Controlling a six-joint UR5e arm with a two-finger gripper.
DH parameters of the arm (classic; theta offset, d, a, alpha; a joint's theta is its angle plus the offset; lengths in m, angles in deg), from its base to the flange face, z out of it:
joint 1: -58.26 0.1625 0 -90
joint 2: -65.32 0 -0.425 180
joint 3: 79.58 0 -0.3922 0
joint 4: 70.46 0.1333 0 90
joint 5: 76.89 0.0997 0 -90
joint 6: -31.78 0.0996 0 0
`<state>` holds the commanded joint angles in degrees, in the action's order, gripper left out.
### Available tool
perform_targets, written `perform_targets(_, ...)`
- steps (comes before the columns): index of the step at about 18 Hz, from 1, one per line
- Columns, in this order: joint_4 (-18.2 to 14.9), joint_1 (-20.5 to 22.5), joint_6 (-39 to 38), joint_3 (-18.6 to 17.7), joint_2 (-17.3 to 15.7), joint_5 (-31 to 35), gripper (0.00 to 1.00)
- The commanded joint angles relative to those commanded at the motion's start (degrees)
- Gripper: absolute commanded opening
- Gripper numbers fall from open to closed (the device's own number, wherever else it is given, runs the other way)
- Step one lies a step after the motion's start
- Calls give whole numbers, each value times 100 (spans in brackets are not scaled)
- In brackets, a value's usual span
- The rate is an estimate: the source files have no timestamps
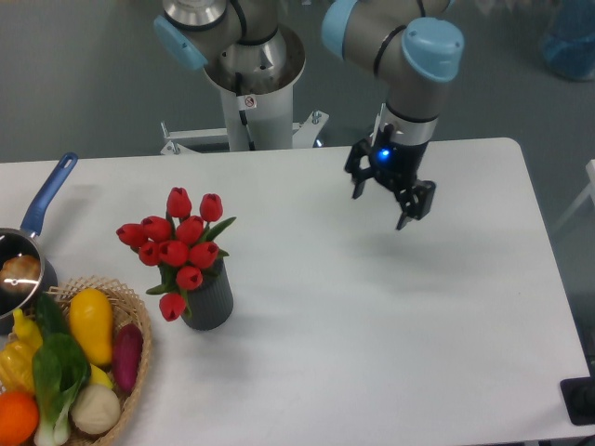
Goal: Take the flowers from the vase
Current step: 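Move the open gripper toward the red tulips above the vase, then lower the gripper around the tulip stems and close it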
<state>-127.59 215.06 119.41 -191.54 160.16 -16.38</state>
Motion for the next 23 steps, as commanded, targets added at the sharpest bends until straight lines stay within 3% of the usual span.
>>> perform_targets(4, -26, -140, -87, -106, -35, -916, 100)
perform_targets(8, -26, -544, -605, -106, -18, -1145, 100)
perform_targets(17, -26, -1028, -975, -97, 17, -1602, 100)
perform_targets(23, -9, -1064, -1450, 26, 79, -2490, 100)
